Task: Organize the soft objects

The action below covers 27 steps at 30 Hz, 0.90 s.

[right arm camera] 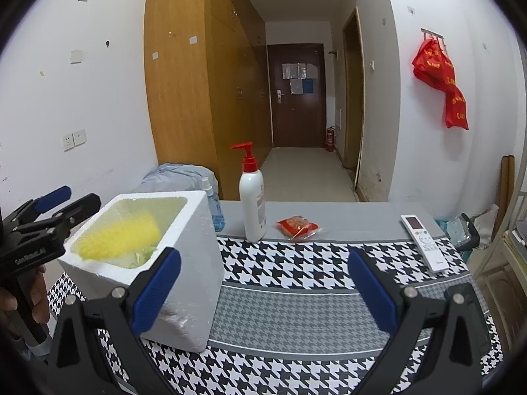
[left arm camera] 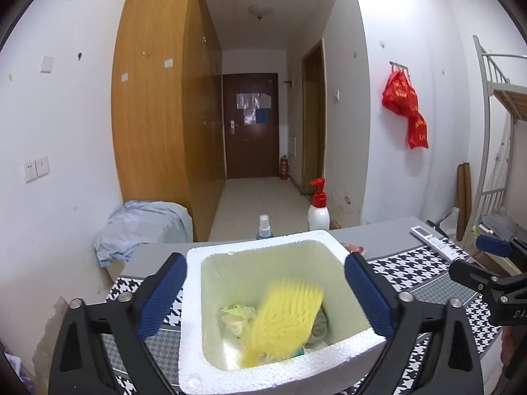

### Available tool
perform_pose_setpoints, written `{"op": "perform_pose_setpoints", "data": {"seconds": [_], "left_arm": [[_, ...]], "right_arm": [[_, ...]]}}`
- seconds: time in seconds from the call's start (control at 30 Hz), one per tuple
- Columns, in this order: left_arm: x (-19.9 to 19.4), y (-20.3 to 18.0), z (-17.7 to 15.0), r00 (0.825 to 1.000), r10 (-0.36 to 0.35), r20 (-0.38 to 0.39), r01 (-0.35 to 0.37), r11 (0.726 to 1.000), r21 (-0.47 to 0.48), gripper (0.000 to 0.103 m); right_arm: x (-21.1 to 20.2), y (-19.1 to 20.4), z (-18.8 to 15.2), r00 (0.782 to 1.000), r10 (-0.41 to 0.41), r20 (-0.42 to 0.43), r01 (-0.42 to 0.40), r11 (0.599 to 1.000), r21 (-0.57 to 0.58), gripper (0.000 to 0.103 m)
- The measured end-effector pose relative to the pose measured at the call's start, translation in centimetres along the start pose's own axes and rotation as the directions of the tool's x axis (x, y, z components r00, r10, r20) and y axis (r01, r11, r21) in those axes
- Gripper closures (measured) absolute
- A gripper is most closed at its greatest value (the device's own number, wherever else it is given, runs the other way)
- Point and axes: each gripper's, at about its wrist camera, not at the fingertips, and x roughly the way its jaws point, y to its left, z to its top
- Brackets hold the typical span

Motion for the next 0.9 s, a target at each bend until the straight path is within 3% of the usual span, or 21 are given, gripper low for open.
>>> {"op": "perform_pose_setpoints", "data": {"seconds": [0.9], "left_arm": [[-3.0, -1.2, 0.1, 0.998, -0.036, 0.041, 0.036, 0.999, 0.007, 0.001]], "right_arm": [[-2.9, -0.3, -0.2, 0.999, -0.005, 0.041, 0.006, 1.000, -0.021, 0.001]]}}
